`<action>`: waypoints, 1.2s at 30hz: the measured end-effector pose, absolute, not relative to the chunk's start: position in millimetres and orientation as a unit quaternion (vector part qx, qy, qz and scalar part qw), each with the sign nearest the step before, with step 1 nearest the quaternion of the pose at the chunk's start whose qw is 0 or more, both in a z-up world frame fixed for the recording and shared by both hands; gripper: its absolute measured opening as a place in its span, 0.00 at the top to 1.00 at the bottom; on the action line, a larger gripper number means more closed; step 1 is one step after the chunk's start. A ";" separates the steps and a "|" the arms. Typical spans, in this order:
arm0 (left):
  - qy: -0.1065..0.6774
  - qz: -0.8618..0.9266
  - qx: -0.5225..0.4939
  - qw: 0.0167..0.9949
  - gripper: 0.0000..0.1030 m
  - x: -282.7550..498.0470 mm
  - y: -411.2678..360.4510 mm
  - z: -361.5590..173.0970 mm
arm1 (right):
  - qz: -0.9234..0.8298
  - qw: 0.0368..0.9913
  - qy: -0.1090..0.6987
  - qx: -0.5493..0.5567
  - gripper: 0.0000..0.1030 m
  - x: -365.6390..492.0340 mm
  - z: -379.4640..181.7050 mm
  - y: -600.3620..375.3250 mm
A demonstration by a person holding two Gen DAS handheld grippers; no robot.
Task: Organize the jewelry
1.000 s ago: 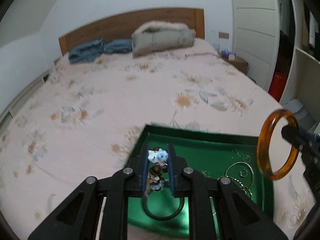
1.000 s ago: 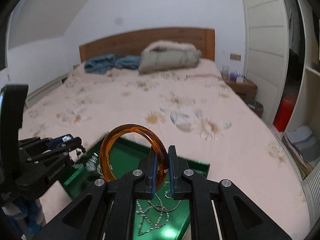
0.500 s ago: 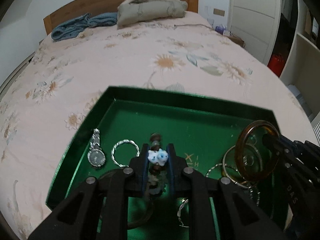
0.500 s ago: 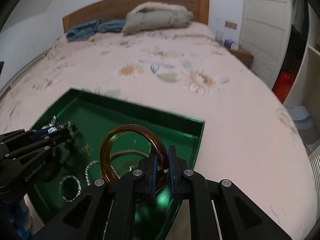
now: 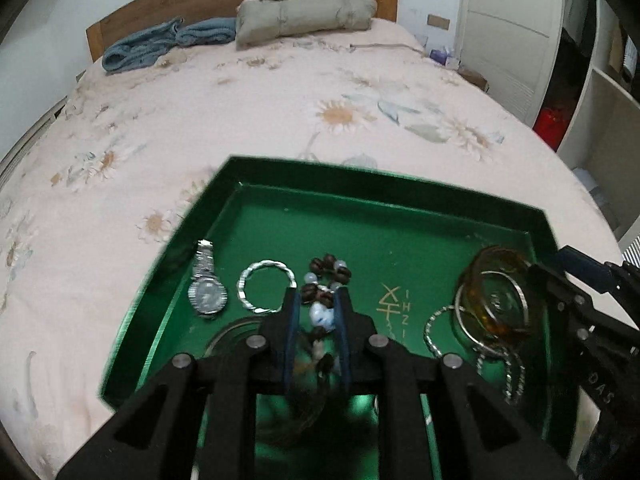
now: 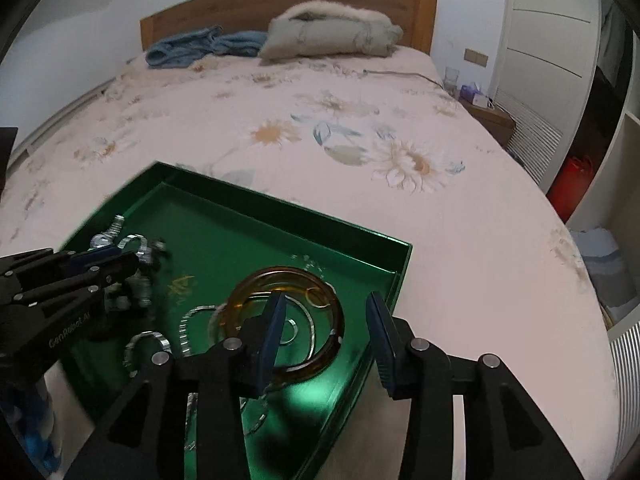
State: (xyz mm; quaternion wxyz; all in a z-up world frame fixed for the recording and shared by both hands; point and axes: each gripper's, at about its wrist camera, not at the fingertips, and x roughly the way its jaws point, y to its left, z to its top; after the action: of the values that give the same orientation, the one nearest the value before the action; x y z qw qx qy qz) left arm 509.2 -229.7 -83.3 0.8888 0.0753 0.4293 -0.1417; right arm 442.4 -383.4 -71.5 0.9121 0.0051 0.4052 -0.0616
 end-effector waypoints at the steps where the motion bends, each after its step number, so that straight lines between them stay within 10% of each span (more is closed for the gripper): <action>1: 0.427 -0.141 0.075 0.890 0.84 505.8 -226.7 -78.5 | -0.063 0.914 0.402 0.005 0.60 437.8 -65.3 -382.6; 16: 0.337 -0.121 0.042 0.933 0.56 310.5 -139.1 38.3 | -0.029 0.951 0.308 0.014 0.42 245.7 40.8 -323.8; 36: 0.262 -0.080 0.074 0.959 0.51 64.9 -73.0 59.7 | -0.038 0.972 0.231 -0.026 0.03 2.3 64.0 -243.3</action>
State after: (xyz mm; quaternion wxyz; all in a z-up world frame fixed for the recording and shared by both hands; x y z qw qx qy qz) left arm 64.9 -73.0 59.8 0.9588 0.0742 0.2623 -0.0801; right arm 2.3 -243.3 64.0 0.9718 -0.0265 0.2310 -0.0378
